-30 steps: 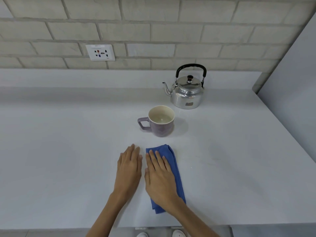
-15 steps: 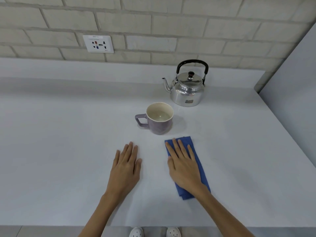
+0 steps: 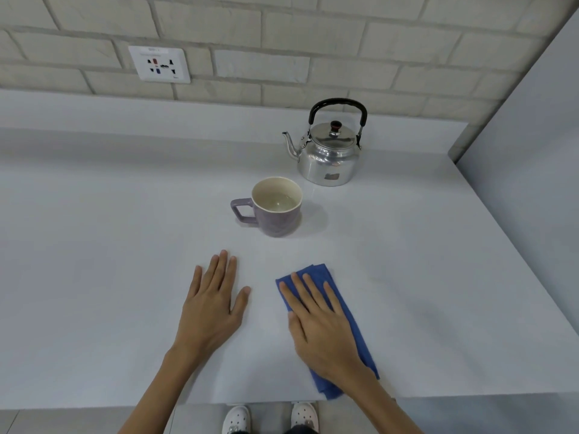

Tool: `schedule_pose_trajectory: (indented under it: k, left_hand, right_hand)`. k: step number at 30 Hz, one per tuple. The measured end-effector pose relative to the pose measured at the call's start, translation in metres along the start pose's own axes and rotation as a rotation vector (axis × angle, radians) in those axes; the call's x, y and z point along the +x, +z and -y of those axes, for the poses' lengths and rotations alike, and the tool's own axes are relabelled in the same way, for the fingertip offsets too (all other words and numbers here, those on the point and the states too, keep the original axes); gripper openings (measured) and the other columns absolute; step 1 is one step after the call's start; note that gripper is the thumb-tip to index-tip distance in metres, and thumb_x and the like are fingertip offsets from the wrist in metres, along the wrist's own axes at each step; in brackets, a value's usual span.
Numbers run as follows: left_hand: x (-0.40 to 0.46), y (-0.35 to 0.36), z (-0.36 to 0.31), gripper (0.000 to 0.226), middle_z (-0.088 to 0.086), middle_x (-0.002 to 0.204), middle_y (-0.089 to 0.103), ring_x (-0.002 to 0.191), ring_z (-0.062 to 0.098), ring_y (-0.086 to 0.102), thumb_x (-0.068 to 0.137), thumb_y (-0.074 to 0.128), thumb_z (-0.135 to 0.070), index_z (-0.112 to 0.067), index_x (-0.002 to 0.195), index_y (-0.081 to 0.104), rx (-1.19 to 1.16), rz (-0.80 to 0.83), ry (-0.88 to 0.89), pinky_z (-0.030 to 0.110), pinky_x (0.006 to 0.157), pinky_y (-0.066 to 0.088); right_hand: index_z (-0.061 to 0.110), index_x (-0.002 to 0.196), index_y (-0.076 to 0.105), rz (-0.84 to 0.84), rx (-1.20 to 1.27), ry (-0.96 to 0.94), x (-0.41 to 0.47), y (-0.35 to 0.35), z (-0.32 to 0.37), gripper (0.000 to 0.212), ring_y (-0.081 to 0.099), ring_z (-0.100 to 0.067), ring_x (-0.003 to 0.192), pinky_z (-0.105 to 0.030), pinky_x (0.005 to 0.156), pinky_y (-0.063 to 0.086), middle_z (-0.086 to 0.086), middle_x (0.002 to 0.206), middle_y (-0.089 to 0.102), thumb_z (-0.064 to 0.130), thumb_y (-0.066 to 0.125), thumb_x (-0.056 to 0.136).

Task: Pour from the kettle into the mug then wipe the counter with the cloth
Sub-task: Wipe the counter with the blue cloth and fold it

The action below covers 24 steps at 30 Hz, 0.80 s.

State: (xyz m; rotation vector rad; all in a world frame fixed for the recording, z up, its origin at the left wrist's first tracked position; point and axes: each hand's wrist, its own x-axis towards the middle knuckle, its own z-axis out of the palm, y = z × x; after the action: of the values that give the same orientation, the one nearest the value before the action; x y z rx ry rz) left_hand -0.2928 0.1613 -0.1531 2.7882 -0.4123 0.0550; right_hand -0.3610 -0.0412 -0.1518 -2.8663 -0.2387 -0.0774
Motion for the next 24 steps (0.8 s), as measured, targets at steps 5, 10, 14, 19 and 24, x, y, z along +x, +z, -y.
schedule_pose_trajectory:
  k: [5, 10, 14, 19, 24]
  left_hand:
    - [-0.001, 0.001, 0.000, 0.077, 0.003, 0.158, 0.005, 0.145, 0.014, -0.003, 0.087, 0.006, -0.059, -0.014, 0.149, 0.008, 0.013, -0.018, 0.001, 0.036, 0.120, -0.002]
    - [-0.001, 0.001, -0.001, 0.075, 0.003, 0.159, 0.006, 0.145, 0.013, -0.004, 0.088, 0.008, -0.057, -0.014, 0.149, 0.008, 0.027, -0.013, -0.005, 0.036, 0.120, -0.002]
    - [-0.002, 0.001, -0.001, 0.075, 0.003, 0.159, 0.004, 0.144, 0.011, -0.007, 0.088, 0.008, -0.057, -0.015, 0.149, 0.006, 0.030, -0.002, -0.004, 0.035, 0.119, -0.005]
    - [-0.002, 0.000, -0.001, 0.075, 0.003, 0.159, 0.004, 0.143, 0.010, -0.008, 0.087, 0.007, -0.057, -0.015, 0.149, 0.006, 0.022, 0.001, -0.003, 0.035, 0.119, -0.005]
    - [-0.002, 0.000, -0.001, 0.075, 0.004, 0.159, 0.005, 0.144, 0.011, -0.007, 0.087, 0.008, -0.057, -0.014, 0.149, 0.007, 0.015, -0.003, -0.001, 0.035, 0.119, -0.004]
  right_hand:
    - [0.026, 0.150, 0.024, -0.013, -0.063, 0.063, -0.004, -0.013, -0.046, 0.053, 0.017, -0.014, 0.146, -0.039, 0.117, 0.009, 0.005, 0.157, 0.026, 0.031, 0.025, 0.097]
    - [0.028, 0.151, 0.012, -0.022, -0.064, 0.178, 0.040, -0.019, -0.081, 0.053, 0.003, -0.011, 0.148, -0.032, 0.118, -0.007, 0.006, 0.161, 0.012, 0.027, 0.027, 0.101]
    - [0.025, 0.152, 0.011, -0.005, -0.061, 0.184, 0.071, -0.017, -0.069, 0.053, 0.002, -0.015, 0.149, -0.037, 0.119, -0.006, 0.001, 0.162, 0.011, 0.026, 0.026, 0.101]
    - [0.024, 0.152, 0.013, -0.012, -0.042, 0.097, 0.055, -0.010, -0.038, 0.053, 0.004, -0.016, 0.149, -0.035, 0.118, -0.008, 0.001, 0.161, 0.013, 0.026, 0.027, 0.101]
    - [0.028, 0.151, 0.015, 0.017, -0.015, 0.033, -0.001, -0.012, -0.035, 0.052, 0.008, -0.013, 0.148, -0.035, 0.120, -0.002, 0.006, 0.159, 0.019, 0.031, 0.025, 0.099]
